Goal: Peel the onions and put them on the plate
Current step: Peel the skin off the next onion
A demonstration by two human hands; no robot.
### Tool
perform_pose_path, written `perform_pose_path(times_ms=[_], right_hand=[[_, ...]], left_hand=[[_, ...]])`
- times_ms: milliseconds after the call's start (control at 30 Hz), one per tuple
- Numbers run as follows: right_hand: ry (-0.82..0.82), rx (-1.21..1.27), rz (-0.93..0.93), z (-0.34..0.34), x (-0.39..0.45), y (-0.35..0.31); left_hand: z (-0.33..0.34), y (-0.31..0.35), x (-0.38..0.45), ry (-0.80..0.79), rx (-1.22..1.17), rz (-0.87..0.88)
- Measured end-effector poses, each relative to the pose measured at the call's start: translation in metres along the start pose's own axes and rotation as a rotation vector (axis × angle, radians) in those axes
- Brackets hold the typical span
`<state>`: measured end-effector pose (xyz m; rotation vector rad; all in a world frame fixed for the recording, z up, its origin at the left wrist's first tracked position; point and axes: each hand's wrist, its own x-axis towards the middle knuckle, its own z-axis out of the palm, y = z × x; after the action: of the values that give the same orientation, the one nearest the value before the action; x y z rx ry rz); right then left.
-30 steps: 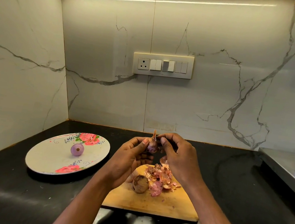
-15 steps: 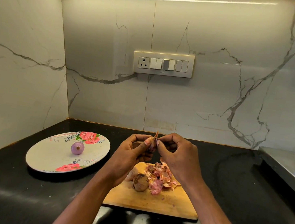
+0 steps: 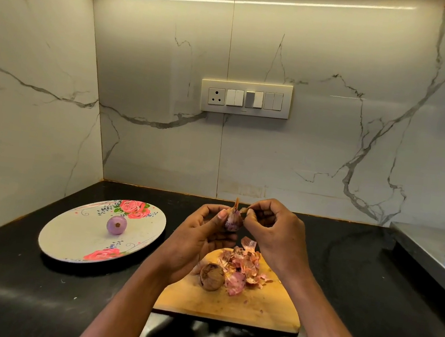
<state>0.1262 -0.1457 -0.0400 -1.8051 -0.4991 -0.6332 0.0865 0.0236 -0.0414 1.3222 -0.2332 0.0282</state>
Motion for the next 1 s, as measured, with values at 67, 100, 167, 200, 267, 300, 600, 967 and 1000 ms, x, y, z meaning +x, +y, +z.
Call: perform_pose_path(times_ms=[67,100,167,200,267,300,600,967,1000], right_hand=[[-0.007,0.018,0.013,-0.001,0.000,0.000],[-0.018,0.039,0.020,-0.001,0.000,-0.001],[-0.063,0.130,0.050,-0.002,0.000,-0.002],[-0.108,0.189,0.069,-0.004,0.000,-0.004],[-0.204,0.248,0.072,-0.005,0.000,-0.005],[-0.228,0.229,0.054,-0.004,0.000,-0.005],[-0.111,0.094,0.013,0.006,-0.002,0.002],[-0.077,0.052,0.058,0.007,-0.002,0.008],[-0.072,0.054,0.057,0.008,-0.002,0.008]], left_hand=[[0.000,0.000,0.000,-0.001,-0.041,-0.010],[-0.001,0.000,0.000,0.007,-0.050,-0.010],[-0.002,0.000,0.000,0.029,-0.048,0.001],[-0.002,0.000,0.001,0.041,-0.048,0.008],[-0.003,0.000,0.001,0.061,-0.060,0.020],[-0.003,0.001,0.001,0.068,-0.064,0.026],[0.001,-0.002,0.001,0.078,0.041,0.047],[-0.003,-0.005,0.003,0.115,0.092,0.064],[-0.002,-0.005,0.003,0.111,0.086,0.058]])
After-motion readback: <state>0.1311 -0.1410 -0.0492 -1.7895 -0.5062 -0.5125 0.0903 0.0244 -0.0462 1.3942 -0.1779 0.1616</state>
